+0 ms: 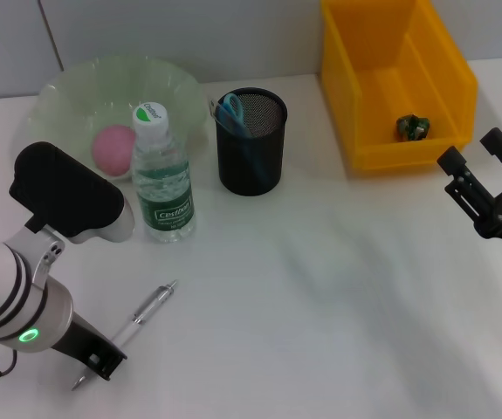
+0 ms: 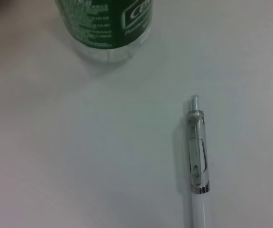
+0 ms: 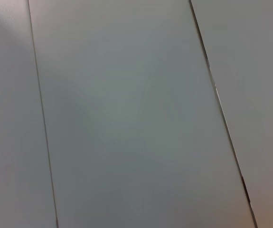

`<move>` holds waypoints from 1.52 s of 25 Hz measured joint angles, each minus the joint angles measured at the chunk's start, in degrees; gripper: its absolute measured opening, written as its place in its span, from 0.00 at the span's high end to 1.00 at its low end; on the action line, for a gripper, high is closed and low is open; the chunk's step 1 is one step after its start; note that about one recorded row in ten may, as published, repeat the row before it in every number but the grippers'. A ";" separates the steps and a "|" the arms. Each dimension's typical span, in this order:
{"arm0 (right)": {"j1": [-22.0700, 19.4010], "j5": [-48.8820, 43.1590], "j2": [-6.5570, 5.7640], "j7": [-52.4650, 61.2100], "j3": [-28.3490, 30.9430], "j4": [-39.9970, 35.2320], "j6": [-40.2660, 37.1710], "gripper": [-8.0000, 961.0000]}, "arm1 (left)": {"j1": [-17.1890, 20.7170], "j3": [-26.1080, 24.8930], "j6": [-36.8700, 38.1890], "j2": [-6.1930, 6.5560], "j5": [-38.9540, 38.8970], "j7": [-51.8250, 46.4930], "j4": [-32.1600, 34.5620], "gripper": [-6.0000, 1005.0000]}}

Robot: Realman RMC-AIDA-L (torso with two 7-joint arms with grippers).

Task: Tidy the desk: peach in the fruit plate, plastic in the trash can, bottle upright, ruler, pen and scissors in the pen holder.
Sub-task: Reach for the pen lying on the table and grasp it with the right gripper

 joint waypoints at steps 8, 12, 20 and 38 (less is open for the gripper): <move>-0.11 0.02 0.00 0.05 0.22 0.04 -0.35 0.24 | -0.19 0.21 0.71 -0.01 -0.33 0.28 1.35 0.85; -0.82 0.64 -0.02 1.20 0.76 0.14 -2.24 0.24 | -0.20 0.33 0.83 0.00 -0.70 0.44 2.51 0.86; -1.83 0.67 -0.17 14.94 0.54 -5.06 -8.33 0.24 | 0.87 0.36 -2.75 0.09 -7.25 4.64 8.35 0.85; 0.49 -8.23 -0.04 14.29 -1.42 -5.56 -12.77 0.24 | 8.63 0.47 -33.50 0.35 -50.86 51.35 -0.33 0.84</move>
